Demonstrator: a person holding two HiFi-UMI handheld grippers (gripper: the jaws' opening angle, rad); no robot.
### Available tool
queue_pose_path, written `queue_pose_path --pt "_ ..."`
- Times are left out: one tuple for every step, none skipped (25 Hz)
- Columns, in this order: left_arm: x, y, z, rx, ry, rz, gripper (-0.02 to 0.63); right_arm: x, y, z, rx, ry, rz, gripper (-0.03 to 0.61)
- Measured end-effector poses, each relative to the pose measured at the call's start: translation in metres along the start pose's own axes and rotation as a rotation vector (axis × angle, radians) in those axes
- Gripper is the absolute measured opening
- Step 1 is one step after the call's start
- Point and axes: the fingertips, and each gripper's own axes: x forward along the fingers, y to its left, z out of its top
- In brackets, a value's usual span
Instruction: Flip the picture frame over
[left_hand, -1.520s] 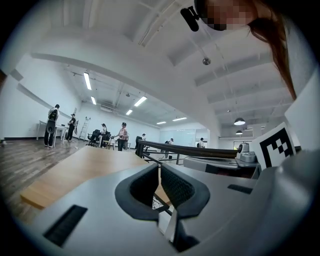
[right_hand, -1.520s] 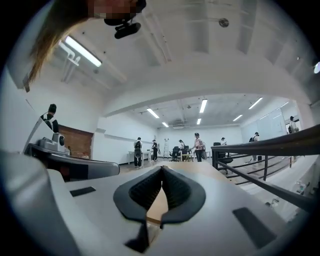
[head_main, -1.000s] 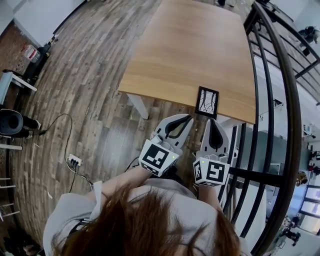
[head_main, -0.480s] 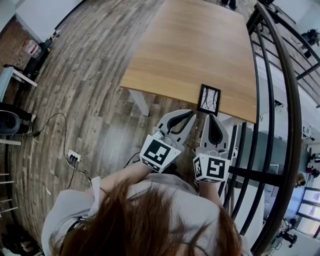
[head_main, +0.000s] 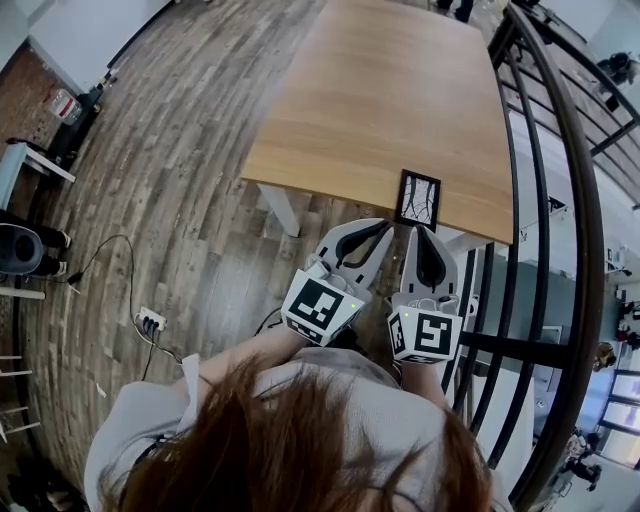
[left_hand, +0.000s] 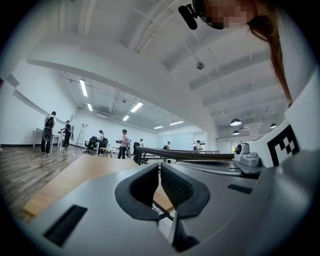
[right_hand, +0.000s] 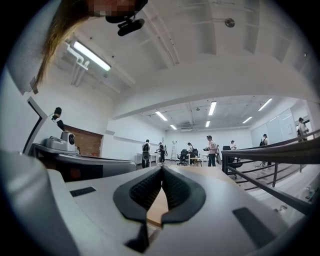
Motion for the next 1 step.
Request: queue_pose_path --pt "-0.0001 0.0002 0.0006 -0.001 -0.001 0.001 0.020 -0.0002 -0.0003 0.0005 0.001 0.001 -0.001 0.015"
